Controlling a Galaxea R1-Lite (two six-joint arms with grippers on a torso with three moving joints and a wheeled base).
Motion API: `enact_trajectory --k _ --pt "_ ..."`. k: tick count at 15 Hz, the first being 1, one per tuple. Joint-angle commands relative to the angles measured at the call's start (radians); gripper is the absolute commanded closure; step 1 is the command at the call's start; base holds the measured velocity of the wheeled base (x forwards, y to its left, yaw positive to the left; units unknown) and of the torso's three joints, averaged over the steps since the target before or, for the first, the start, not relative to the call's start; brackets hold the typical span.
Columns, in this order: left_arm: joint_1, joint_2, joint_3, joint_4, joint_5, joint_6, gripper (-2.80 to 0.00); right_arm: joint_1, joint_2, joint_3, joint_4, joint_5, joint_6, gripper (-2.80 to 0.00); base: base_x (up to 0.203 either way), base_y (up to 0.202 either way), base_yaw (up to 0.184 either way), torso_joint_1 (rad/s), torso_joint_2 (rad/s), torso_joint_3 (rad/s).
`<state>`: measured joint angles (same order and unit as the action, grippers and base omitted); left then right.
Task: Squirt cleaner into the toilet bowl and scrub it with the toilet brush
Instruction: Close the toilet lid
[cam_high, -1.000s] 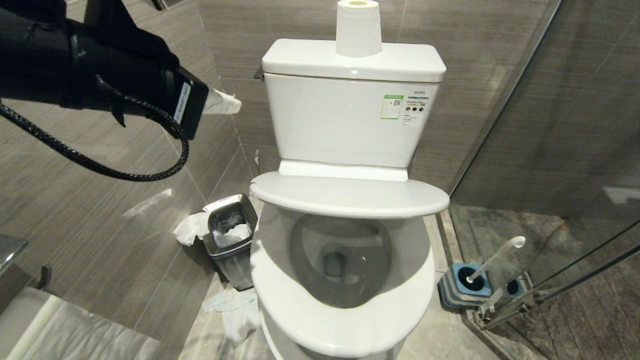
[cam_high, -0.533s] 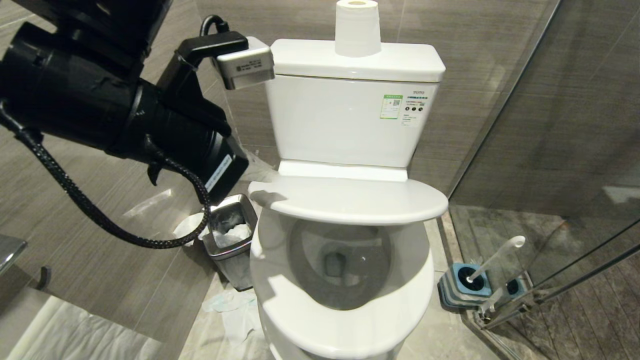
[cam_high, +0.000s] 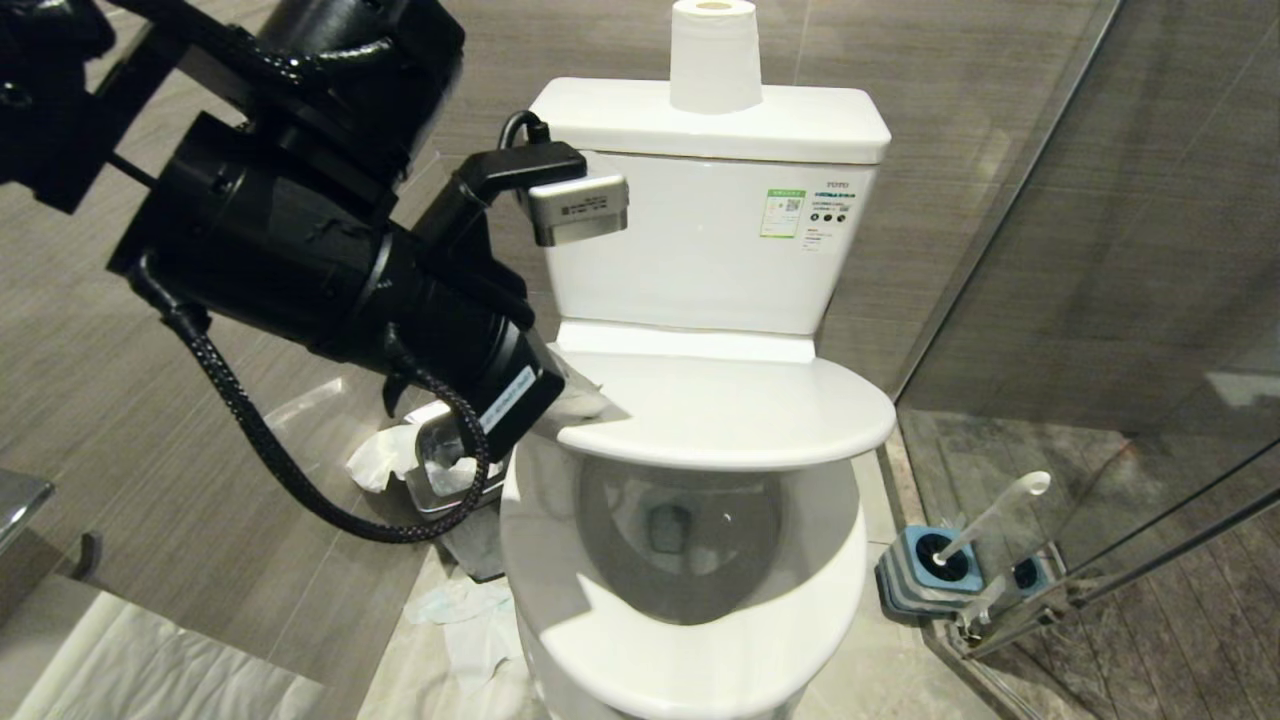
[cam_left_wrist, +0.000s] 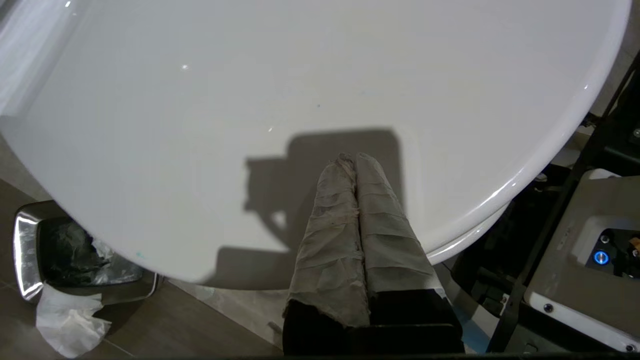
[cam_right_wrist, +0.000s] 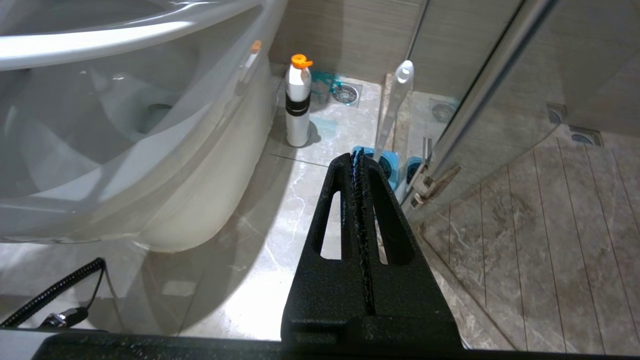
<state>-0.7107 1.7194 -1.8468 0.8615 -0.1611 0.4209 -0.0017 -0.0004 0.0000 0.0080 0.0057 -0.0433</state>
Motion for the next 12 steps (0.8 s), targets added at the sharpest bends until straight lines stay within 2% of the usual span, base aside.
enact_trajectory --k 1,8,12 --pt "-0.018 0.02 0.011 0.011 -0.003 0.004 0.0 0.0 -0.001 0.002 0.0 0.0 -0.001 0.0 0.0 0.0 0.0 0.0 0.0 0.0" --pt "-0.038 0.059 0.046 0.031 -0.002 0.013 0.0 0.0 -0.001 0.002 0.0 0.0 -0.001 0.0 0.0 0.0 0.0 0.0 0.0 0.0" --pt "-0.07 0.065 0.123 0.031 -0.003 0.019 0.0 0.0 0.0 0.002 0.0 0.0 -0.001 0.0 0.0 0.0 0.0 0.0 0.0 0.0"
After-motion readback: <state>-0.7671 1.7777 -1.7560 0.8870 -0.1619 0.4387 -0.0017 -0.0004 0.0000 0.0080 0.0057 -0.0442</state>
